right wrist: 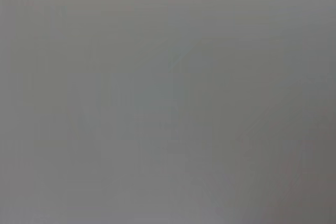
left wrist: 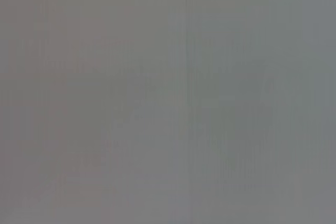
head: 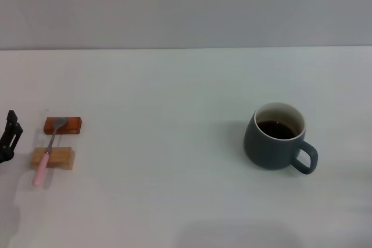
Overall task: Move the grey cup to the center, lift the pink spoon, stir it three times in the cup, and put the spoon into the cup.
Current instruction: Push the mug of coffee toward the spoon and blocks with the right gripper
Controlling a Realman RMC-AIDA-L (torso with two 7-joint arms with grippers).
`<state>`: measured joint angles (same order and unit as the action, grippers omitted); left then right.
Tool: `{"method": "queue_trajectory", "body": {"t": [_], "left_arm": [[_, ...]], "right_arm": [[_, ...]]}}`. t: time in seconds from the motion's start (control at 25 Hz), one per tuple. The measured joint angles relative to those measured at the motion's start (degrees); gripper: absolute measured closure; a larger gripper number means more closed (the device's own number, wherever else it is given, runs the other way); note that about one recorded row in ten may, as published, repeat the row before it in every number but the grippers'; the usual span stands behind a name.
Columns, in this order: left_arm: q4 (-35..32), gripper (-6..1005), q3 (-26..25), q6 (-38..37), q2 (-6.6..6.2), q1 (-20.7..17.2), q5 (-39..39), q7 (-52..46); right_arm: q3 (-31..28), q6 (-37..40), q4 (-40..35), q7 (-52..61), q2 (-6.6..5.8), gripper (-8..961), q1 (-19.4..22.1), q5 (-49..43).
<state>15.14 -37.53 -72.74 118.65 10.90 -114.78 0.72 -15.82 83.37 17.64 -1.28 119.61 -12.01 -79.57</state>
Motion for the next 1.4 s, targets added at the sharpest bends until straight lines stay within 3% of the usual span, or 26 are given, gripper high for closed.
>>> {"method": "queue_trajectory", "body": {"t": [0.44,1.12,1.4], "left_arm": [[-0.2,156,0.0,0.2,0.0,0.5,0.0,-0.2],[0.1,155,0.0,-0.1,0.0,0.5,0.0,-0.2],[0.2,155,-0.1,-0.2,-0.07,0.7,0.0,-0.1]], "right_arm": [[0.2,-2.2,-0.6,-0.1,-0.09,954,-1.0,-0.3],[11.5,-12.2,-3.6,-0.4,-0.15,955,-9.3,-2.1],[12.1,-15.3,-3.6,-0.4,-0.01,954,-11.2,-4.7]]}}
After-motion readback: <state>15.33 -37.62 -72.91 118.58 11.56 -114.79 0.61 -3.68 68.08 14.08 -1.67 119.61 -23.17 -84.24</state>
